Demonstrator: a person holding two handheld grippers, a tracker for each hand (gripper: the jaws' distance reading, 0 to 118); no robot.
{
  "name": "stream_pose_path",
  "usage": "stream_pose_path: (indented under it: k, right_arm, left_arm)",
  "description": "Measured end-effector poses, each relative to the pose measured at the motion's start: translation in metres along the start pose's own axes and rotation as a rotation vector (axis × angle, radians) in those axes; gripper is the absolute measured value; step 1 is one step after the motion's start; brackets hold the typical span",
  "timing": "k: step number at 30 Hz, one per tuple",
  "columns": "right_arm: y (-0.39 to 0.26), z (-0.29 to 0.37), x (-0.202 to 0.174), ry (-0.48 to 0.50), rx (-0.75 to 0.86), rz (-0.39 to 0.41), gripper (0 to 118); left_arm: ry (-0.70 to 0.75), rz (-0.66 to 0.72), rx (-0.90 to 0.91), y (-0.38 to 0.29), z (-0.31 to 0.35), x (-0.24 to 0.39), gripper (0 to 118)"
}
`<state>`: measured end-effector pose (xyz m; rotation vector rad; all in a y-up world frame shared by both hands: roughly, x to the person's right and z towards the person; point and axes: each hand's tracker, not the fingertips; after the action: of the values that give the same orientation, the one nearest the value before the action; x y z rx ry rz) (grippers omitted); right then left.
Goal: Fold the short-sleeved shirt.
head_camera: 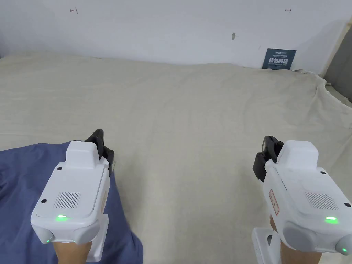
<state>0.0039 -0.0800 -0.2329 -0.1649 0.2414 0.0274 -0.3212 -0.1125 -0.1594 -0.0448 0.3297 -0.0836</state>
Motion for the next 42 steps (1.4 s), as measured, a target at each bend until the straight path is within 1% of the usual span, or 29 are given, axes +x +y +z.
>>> stream_pose_path:
  k: [7,17,21,26,29,33,37,42]
  right_arm:
    - [0.008,-0.016,-0.042,0.102,0.015,0.018,0]
    - [0.012,-0.035,-0.129,0.306,0.018,0.04,0]
    - [0.011,-0.037,-0.164,0.377,0.015,0.045,0]
    - [0.009,-0.036,-0.199,0.45,0.007,0.049,0]
    - [0.006,-0.034,-0.213,0.488,0.0,0.053,0]
    - [0.003,-0.033,-0.223,0.513,-0.004,0.056,0]
    - [0.002,-0.034,-0.223,0.515,-0.007,0.061,0]
    - [0.006,-0.03,-0.217,0.498,-0.013,0.057,0]
  left_arm:
    - [0.103,0.001,-0.004,0.0,0.014,-0.043,0]
    - [0.319,-0.012,-0.035,-0.006,0.055,-0.134,0]
    - [0.391,-0.014,-0.045,-0.007,0.075,-0.166,0]
    - [0.465,-0.009,-0.061,-0.009,0.097,-0.194,0]
    - [0.494,-0.006,-0.071,-0.012,0.108,-0.204,0]
    - [0.511,-0.002,-0.091,-0.017,0.113,-0.213,0]
    - [0.506,0.001,-0.107,-0.02,0.111,-0.212,0]
    - [0.465,0.039,-0.139,-0.02,0.094,-0.21,0]
